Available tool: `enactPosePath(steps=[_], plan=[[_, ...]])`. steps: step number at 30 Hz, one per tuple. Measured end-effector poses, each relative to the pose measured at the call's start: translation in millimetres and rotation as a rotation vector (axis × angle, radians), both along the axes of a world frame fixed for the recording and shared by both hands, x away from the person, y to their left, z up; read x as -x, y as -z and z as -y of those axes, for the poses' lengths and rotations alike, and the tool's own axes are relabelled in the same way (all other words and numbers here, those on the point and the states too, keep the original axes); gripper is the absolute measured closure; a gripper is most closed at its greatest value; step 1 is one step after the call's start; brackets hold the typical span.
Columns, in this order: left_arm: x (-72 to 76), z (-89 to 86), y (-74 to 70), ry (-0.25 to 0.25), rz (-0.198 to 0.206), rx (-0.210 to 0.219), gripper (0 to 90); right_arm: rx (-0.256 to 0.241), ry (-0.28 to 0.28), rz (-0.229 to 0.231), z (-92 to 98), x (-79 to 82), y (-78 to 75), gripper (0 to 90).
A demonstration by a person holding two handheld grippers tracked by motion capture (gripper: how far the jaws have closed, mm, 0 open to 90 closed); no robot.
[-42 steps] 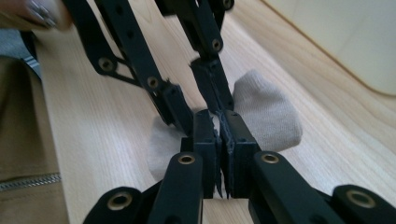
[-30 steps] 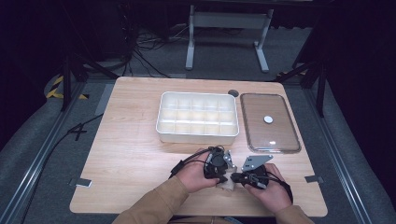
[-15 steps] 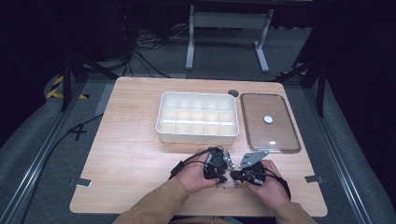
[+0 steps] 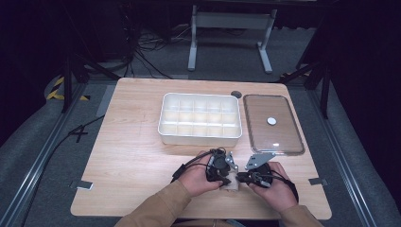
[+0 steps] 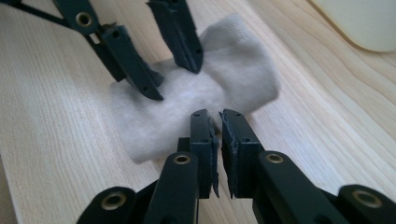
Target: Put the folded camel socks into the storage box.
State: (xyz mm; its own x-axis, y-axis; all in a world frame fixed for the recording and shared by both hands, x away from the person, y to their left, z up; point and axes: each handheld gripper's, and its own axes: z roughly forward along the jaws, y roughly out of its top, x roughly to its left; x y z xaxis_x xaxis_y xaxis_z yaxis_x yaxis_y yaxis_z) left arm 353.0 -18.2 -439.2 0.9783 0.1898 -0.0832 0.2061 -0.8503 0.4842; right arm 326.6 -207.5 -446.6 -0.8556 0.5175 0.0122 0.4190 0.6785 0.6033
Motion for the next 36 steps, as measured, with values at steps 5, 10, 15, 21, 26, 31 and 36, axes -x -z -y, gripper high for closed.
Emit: enactPosePath(steps=[5, 10, 15, 21, 26, 31, 36], plan=[[0.9, -0.4, -0.4, -0.002, 0.008, 0.004, 65.8, -0.024, 0.039, 0.003, 5.8, 0.7, -12.4, 81.7], [3.0, -0.5, -1.3, 0.002, 0.018, 0.002, 61.6, -0.04, 0.028, 0.019, 0.9, 1.7, -18.7, 81.6], [5.2, -1.3, -1.6, -0.001, 0.02, 0.01, 59.5, -0.052, 0.032, 0.019, -1.1, 1.3, -20.9, 80.5], [5.1, -3.9, -2.3, -0.008, 0.023, 0.015, 54.2, -0.072, 0.071, -0.004, -1.1, 0.9, -24.5, 76.5], [5.8, -3.9, -1.8, -0.017, 0.036, 0.012, 49.1, -0.085, 0.095, -0.017, -2.6, -0.4, -26.7, 73.6], [6.0, -4.3, -1.5, -0.016, 0.038, 0.014, 44.4, -0.089, 0.132, -0.055, -5.8, -3.8, -27.1, 66.7], [7.1, -7.5, -3.0, -0.014, 0.045, 0.015, 40.4, -0.084, 0.158, -0.078, -9.4, -5.2, -24.0, 64.8]])
